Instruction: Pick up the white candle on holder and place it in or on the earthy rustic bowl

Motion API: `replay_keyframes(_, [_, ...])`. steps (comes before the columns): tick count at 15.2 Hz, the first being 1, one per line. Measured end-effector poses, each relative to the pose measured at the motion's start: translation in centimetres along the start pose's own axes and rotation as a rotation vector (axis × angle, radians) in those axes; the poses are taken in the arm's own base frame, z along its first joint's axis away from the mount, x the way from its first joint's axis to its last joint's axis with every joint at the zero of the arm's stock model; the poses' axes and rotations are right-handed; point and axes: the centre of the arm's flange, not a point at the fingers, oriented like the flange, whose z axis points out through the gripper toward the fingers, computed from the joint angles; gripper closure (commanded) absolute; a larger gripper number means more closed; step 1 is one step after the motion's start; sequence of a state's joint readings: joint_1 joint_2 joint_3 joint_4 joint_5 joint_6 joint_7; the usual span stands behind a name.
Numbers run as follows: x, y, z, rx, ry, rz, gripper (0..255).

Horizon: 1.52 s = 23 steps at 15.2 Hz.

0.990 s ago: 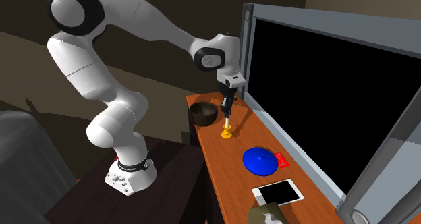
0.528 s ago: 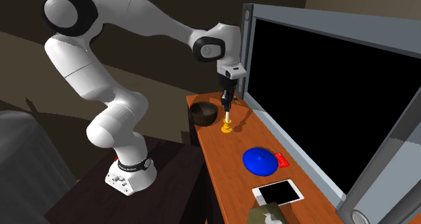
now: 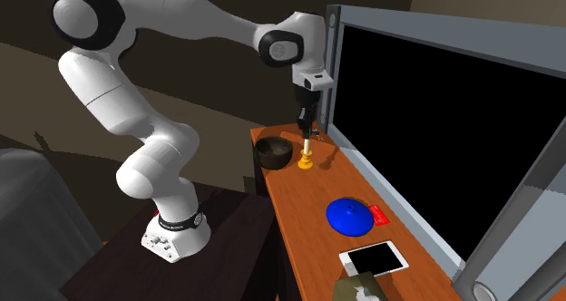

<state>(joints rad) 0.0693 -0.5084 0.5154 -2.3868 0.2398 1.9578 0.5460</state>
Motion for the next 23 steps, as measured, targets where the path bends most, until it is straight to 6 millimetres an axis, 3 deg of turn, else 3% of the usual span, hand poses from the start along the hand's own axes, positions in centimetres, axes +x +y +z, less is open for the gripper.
replay_keyframes(3, [-0.5,-0.4,-1.5,0.000,0.000,0.000,255])
replay_keyframes(15, [-11.4,-9.8,-5.5,0.000,0.000,-0.001,255])
replay_keyframes(21, [-17.9,-14.5,-7.4,0.000,0.001,-0.001,255])
replay_keyframes(23, [-18.8,-15.3,-7.0,0.000,0.000,-0.001,255])
